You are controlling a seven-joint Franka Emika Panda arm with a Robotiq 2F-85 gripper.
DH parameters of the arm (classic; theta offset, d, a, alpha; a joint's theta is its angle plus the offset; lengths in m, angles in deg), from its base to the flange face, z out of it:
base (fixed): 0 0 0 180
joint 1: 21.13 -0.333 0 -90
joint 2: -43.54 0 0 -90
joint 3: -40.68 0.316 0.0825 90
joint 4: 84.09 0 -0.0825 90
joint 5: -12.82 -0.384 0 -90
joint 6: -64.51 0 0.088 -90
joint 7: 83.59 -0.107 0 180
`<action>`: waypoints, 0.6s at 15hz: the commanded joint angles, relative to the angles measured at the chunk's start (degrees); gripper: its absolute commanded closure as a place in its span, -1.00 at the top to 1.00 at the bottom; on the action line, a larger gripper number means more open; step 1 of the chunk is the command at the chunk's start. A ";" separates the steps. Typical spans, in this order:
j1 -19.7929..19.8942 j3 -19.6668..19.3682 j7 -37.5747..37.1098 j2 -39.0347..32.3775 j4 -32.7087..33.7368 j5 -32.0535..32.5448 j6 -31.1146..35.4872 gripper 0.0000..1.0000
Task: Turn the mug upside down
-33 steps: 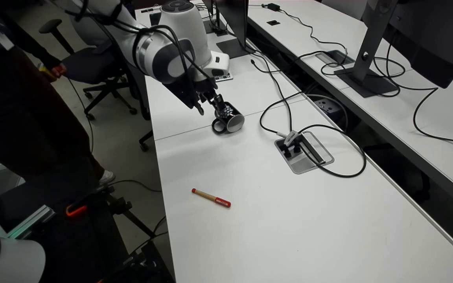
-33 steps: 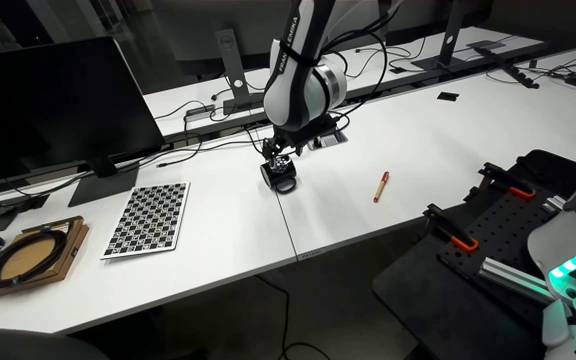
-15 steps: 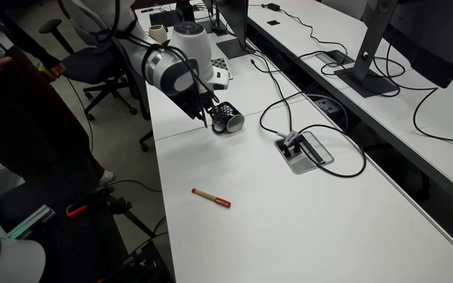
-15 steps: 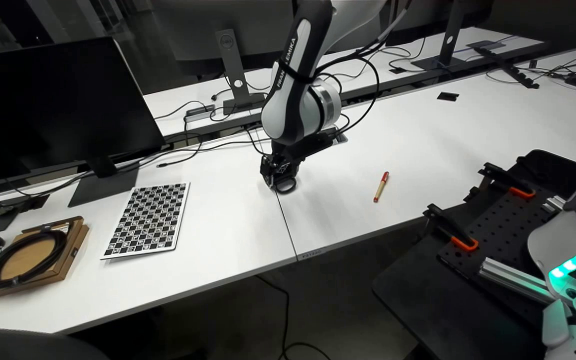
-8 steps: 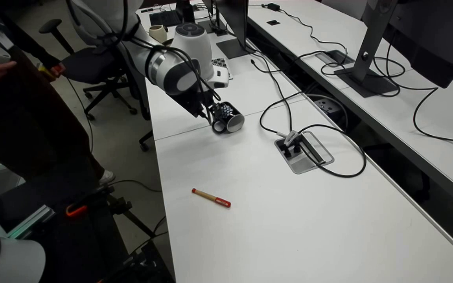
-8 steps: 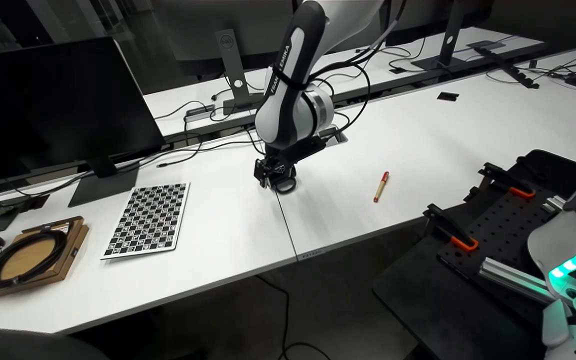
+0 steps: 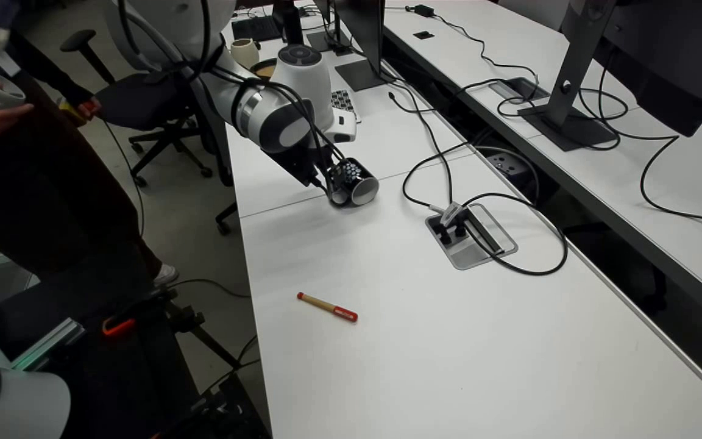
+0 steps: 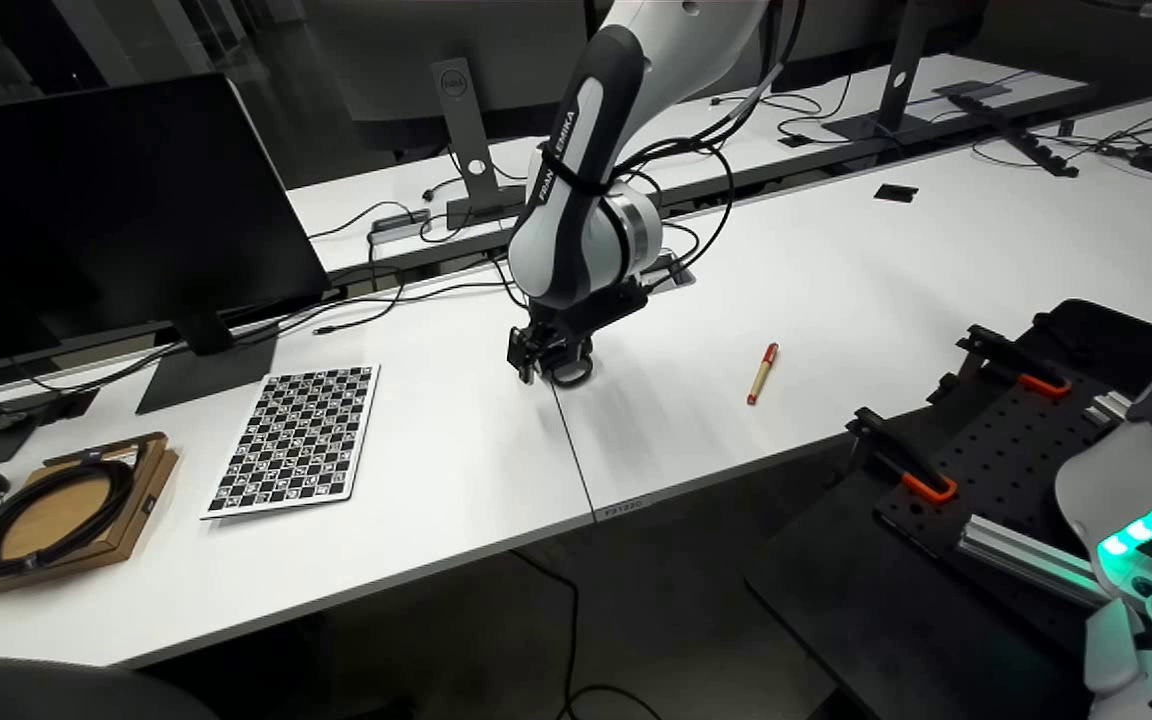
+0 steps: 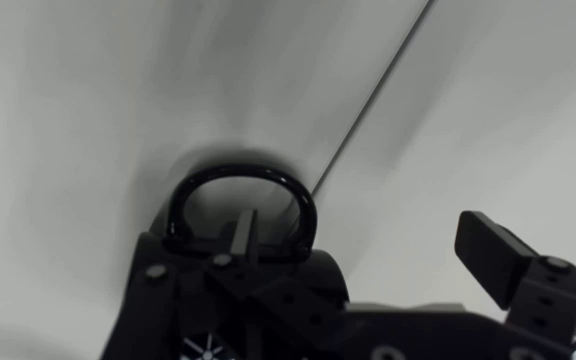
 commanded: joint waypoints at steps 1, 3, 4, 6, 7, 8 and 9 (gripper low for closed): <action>-0.38 -0.54 -0.35 -2.42 3.46 0.72 -1.19 1.00; -0.40 -0.73 -0.57 -3.08 4.37 0.61 -1.40 1.00; -0.48 -0.92 -0.74 -3.49 4.91 0.57 -1.49 1.00; -0.58 -1.29 -1.00 -4.22 5.85 0.52 -1.78 1.00; -0.63 -1.46 -1.11 -4.54 6.22 0.52 -1.93 1.00; -0.73 -1.71 -1.27 -4.87 6.61 0.51 -2.04 1.00; -0.77 -1.89 -1.35 -5.17 6.92 0.52 -2.13 1.00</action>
